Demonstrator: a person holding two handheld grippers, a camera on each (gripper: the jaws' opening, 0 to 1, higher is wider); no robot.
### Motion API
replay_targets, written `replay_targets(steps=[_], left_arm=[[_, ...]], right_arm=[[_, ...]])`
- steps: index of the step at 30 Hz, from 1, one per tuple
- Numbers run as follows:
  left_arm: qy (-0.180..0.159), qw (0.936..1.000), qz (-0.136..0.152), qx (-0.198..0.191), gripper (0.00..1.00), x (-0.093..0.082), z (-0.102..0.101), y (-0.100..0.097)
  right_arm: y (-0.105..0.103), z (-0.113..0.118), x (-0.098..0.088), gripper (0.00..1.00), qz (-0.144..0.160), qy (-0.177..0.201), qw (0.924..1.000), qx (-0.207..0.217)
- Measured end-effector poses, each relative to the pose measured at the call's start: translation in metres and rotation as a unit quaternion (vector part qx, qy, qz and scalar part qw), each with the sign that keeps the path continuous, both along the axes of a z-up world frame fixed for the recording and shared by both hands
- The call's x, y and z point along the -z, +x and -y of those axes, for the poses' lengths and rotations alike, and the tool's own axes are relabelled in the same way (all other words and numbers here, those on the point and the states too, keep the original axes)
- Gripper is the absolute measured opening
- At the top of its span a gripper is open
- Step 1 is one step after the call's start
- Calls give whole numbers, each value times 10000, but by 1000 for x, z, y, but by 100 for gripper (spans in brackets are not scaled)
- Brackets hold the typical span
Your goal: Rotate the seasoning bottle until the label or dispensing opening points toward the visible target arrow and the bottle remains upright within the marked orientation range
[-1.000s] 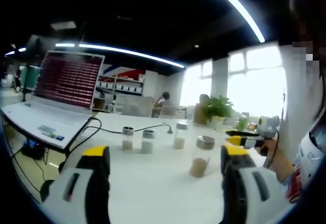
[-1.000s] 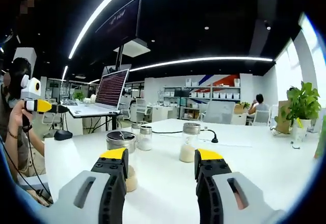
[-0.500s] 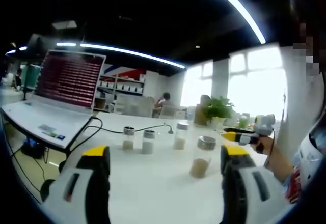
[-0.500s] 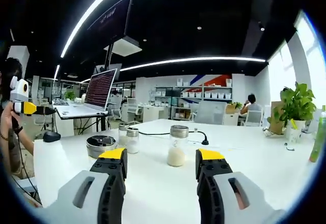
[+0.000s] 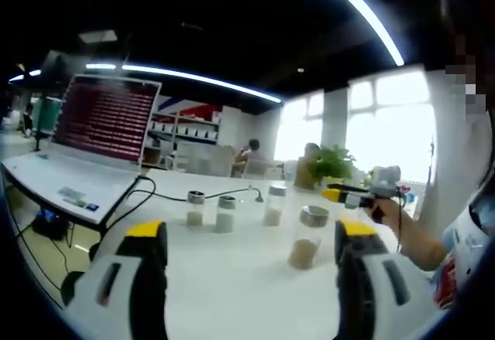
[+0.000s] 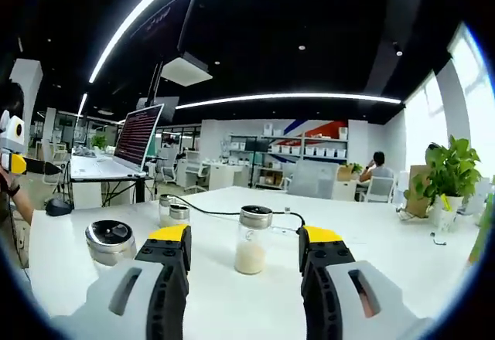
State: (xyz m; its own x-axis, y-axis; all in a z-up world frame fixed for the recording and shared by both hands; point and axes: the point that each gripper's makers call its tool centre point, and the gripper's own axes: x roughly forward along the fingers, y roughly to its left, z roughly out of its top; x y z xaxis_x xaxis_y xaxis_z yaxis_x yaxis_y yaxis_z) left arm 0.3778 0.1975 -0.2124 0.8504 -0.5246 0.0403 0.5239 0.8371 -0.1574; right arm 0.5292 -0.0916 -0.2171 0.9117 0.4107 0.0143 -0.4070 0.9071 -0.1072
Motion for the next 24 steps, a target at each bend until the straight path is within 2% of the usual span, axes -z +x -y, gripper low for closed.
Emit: replay_targets(steps=[8, 13, 24], left_arm=[[-24, 10000, -9, -9, 95, 0, -1, 0], [-38, 10000, -20, -44, 95, 1, -4, 1], [-55, 10000, 2, -56, 95, -1, -6, 1]], right_arm=[[36, -12, -3, 62, 48, -28, 10000, -21], [58, -12, 5, 62, -61, -114, 9999, 115], [104, -13, 19, 64, -230, 129, 9994, 244]])
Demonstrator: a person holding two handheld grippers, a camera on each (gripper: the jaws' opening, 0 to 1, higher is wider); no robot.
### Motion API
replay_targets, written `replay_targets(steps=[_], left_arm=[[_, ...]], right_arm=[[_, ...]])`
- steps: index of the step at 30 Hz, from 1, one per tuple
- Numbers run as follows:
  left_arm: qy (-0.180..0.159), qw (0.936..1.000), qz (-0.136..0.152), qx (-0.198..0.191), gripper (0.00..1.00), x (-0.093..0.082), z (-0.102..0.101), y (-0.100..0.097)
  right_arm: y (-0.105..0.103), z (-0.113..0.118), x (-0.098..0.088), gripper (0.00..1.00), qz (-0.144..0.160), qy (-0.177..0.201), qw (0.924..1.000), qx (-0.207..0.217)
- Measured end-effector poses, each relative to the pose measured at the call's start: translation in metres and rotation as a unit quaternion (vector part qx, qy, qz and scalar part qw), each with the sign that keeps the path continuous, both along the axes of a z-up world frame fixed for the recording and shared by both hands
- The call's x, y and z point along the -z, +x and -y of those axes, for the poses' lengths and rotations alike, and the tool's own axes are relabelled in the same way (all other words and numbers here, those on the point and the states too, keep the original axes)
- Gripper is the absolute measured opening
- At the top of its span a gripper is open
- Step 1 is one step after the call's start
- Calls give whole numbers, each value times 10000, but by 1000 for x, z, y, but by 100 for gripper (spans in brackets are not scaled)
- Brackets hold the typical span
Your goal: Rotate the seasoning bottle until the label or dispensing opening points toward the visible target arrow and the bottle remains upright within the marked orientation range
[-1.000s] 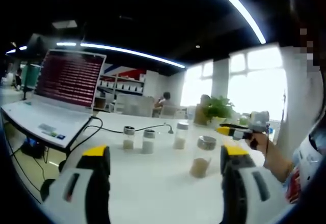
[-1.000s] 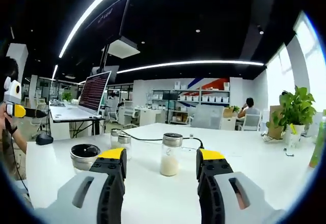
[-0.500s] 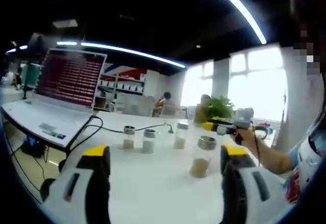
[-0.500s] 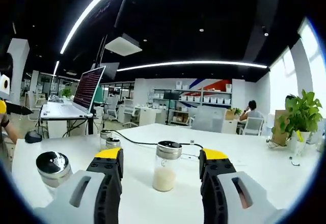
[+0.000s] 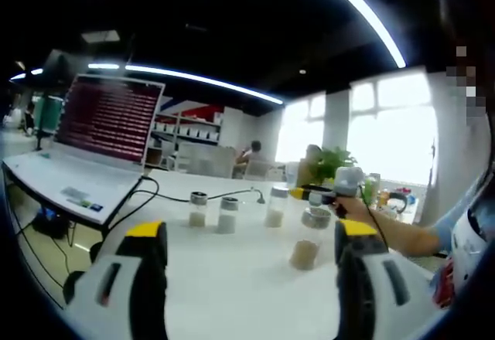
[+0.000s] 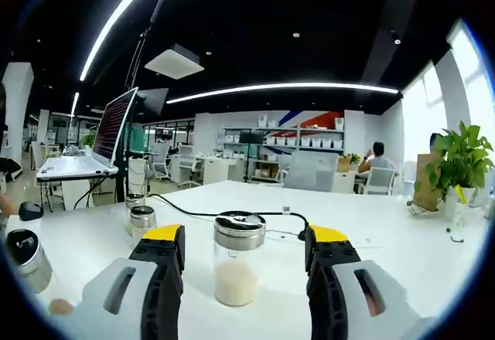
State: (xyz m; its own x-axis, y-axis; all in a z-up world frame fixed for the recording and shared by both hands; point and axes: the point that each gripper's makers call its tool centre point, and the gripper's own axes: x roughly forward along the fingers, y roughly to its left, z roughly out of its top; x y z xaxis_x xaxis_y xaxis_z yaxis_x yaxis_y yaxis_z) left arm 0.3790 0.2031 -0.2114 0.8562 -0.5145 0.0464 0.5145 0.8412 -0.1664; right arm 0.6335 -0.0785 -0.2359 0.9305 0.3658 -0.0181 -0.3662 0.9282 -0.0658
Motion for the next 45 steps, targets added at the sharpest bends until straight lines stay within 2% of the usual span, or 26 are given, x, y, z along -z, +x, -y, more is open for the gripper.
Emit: replay_targets(steps=[3, 11, 15, 28, 36, 40, 45], left_arm=[[6, 10000, -2, -39, 95, 0, -2, 1], [26, 10000, -18, 3, 95, 1, 0, 3], [11, 10000, -16, -21, 95, 0, -2, 3], [-9, 10000, -24, -37, 95, -1, -6, 5], [-2, 10000, -24, -26, 95, -1, -5, 5], [-23, 10000, -18, -45, 95, -1, -6, 5], [-26, 10000, 1, -24, 95, -2, -6, 3]], right_arm=[[9, -1, 3, 64, -33, -24, 10000, 27], [31, -11, 9, 63, 155, -166, 9997, 9], [37, -13, 9, 61, 131, 65, 9999, -7], [48, -16, 12, 60, 82, 97, 9999, 48], [51, -18, 15, 54, 17, 189, 9998, 27], [50, -27, 15, 41, 13, 257, 9996, -151], [51, -28, 15, 41, 37, 221, 9997, -123]])
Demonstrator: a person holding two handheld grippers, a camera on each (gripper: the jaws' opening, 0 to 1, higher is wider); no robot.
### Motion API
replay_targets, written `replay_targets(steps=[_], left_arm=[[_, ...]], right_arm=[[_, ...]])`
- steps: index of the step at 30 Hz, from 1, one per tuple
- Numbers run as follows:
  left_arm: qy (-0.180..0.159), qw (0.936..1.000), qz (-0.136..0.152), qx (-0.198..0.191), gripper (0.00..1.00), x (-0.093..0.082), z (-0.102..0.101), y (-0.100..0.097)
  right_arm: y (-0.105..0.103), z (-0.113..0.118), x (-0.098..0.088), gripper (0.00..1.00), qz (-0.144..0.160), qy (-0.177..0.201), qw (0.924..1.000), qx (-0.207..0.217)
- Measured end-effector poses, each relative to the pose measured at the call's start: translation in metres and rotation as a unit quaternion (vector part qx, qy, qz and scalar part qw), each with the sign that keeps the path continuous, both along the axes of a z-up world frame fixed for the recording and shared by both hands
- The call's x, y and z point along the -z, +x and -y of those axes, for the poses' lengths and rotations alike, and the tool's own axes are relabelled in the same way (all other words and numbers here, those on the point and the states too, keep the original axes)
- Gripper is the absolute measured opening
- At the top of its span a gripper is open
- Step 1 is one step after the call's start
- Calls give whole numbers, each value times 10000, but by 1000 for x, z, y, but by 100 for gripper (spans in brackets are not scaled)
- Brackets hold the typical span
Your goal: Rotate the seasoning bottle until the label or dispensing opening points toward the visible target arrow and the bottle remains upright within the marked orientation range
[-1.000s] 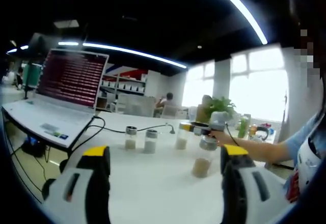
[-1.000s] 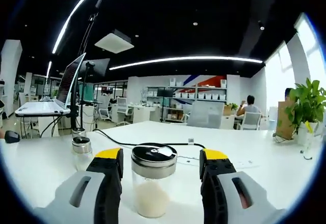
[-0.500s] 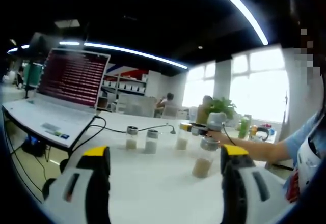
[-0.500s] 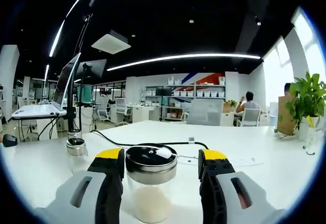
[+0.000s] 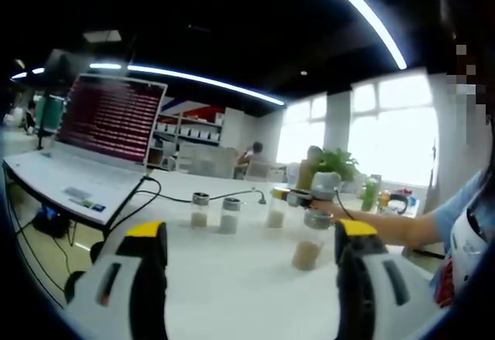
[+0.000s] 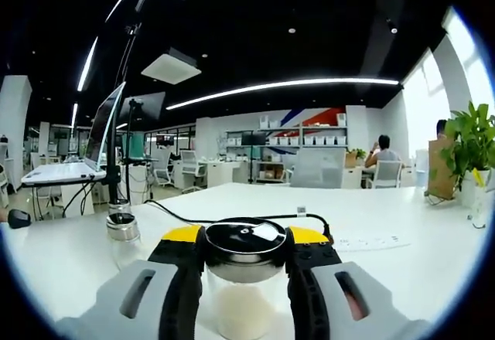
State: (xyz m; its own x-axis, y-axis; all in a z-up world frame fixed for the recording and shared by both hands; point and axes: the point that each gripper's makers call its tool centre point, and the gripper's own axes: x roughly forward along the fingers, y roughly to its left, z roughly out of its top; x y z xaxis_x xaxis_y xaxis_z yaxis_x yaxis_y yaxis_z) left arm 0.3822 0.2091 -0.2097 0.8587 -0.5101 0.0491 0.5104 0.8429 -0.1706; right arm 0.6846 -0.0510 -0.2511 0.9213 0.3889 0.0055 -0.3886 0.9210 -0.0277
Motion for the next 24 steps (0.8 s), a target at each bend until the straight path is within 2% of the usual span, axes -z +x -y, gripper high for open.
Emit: replay_targets(steps=[5, 15, 24], left_arm=[[-7, 10000, -18, -44, 95, 1, -2, 0], [-23, 10000, 18, -78, 95, -1, -3, -2], [-38, 9999, 11, -99, 95, -1, -6, 0]], right_arm=[[-1, 0, 0, 41, 13, -63, 10000, 47], [-1, -3, 0, 40, -8, -82, 9999, -143], [-3, -4, -1, 40, 10, -2, 10000, -25]])
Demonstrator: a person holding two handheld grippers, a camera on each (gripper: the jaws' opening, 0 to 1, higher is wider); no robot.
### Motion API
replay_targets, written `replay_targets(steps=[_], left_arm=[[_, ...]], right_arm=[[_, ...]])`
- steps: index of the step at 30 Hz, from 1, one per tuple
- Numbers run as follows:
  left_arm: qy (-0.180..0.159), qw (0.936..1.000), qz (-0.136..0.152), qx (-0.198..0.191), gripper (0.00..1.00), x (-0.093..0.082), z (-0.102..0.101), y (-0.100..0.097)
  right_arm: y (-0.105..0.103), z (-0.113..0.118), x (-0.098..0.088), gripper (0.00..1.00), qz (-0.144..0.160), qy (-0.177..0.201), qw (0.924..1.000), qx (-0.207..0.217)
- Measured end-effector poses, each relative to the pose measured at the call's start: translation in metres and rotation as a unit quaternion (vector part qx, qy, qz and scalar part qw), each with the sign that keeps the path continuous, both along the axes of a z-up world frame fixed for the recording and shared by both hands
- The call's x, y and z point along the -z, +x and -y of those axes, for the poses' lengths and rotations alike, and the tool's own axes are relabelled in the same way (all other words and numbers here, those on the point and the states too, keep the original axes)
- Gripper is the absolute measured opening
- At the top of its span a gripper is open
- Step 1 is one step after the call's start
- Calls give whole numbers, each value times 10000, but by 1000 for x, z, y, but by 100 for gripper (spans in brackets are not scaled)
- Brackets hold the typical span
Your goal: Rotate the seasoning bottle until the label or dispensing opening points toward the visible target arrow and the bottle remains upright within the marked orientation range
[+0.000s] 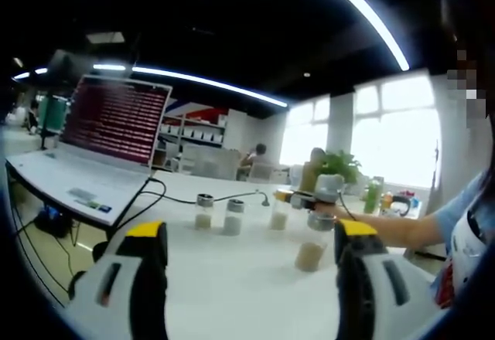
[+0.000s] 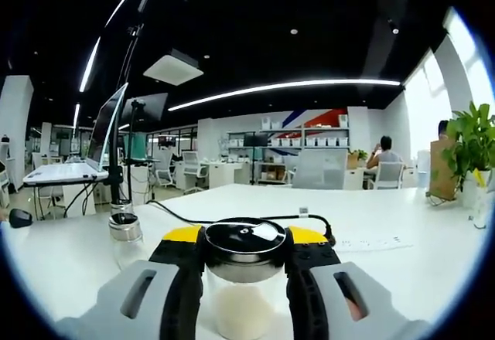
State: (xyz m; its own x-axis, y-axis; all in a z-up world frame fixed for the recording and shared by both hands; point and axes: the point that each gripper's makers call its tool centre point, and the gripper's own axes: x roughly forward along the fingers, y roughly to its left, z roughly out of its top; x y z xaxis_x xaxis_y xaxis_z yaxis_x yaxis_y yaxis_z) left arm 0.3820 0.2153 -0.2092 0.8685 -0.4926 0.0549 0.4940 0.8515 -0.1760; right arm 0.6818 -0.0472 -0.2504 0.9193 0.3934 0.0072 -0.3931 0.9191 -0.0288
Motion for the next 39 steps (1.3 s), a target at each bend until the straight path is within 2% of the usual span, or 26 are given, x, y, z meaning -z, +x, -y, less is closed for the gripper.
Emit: replay_targets(steps=[6, 18, 35, 39], left_arm=[[-3, 10000, -11, -2, 95, 1, -1, 1], [2, 10000, -17, -11, 94, 1, 0, 1], [4, 10000, 2, -36, 94, 0, -3, 1], [17, 10000, -3, -25, 94, 0, -1, 1]], right_arm=[[-3, -4, -2, 39, 113, -250, 9996, -50], [-19, -1, -20, 39, 47, -29, 9997, -245], [-48, 4, -28, 39, -2, -51, 9987, -504], [-54, 7, -28, 39, -16, 44, 9986, -532]])
